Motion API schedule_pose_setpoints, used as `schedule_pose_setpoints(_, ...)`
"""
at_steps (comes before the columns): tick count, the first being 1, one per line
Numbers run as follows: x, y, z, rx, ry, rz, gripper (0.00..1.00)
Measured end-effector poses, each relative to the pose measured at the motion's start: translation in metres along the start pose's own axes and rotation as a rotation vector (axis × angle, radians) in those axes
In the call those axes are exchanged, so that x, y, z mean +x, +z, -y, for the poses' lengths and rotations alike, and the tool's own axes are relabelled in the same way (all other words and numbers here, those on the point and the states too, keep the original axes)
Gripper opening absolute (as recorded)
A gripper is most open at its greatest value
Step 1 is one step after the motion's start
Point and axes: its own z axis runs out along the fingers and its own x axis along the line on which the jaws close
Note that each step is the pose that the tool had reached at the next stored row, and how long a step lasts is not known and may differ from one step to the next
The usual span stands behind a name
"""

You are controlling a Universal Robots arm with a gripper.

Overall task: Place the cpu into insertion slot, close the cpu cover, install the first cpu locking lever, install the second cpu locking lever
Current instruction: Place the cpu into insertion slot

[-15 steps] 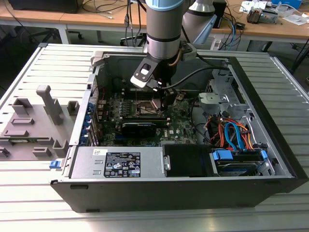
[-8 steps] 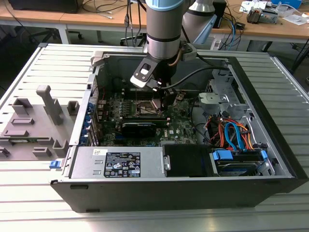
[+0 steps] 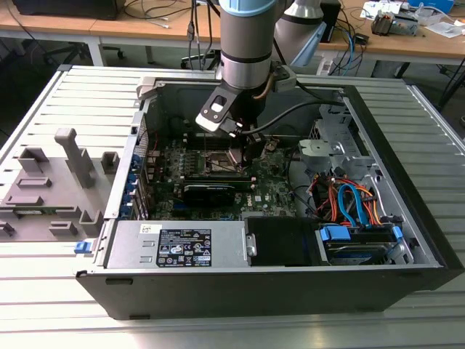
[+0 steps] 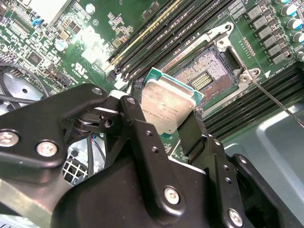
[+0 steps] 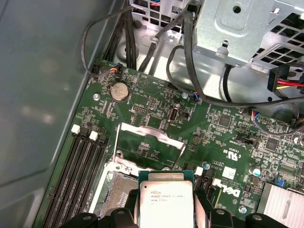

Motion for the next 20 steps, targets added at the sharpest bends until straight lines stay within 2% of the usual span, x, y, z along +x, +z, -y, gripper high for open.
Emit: schedule_pose_setpoints(20,0.0000,0.0000,0.0000,0.0005,0.025,0.0012,0.55)
